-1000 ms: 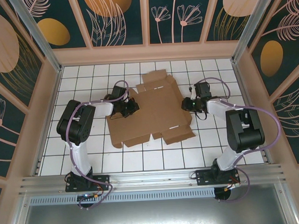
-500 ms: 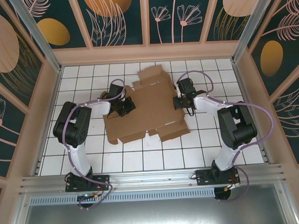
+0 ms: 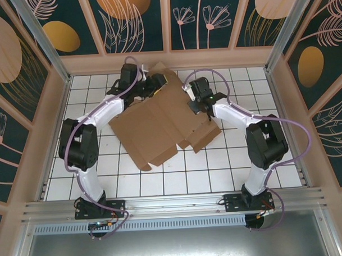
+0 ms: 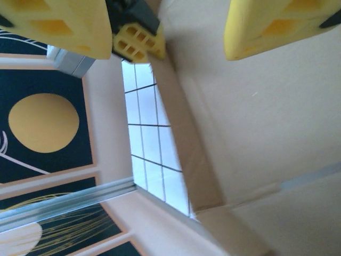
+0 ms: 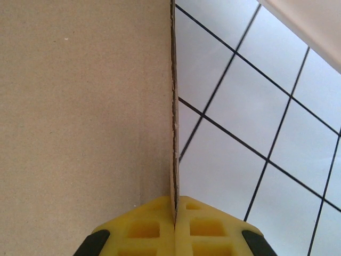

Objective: Fold the paper box

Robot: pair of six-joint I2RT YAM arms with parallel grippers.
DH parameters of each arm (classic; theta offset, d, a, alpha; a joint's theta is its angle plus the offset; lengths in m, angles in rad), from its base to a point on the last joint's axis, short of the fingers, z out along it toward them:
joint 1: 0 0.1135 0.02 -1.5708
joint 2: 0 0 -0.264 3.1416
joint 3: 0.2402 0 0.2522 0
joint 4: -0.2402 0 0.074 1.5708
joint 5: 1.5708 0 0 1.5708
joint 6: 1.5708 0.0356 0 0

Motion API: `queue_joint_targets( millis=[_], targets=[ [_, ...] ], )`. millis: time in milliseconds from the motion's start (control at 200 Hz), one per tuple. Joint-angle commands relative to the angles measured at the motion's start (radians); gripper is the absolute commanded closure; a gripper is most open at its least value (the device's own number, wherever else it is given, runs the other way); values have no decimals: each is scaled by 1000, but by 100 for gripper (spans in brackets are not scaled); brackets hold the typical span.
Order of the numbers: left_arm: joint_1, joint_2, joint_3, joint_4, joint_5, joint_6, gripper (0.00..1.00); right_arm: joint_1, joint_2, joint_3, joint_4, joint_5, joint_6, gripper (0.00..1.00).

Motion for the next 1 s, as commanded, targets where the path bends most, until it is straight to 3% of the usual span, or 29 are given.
queue_joint_targets(
  millis=[0, 220, 595, 996],
  targets=[
    [-35, 100, 114, -42, 17, -17, 39, 8, 26, 59, -49, 0, -38, 100],
    [-46, 223, 265, -161, -45, -51, 41, 13, 32, 89, -54, 12, -37, 100],
    [-45, 347, 471, -240, -54, -82, 41, 48, 27, 81, -29, 62, -71, 100],
    [-50, 373, 489, -248, -78, -126, 50, 77, 28, 73, 1, 138, -79, 100]
  ],
)
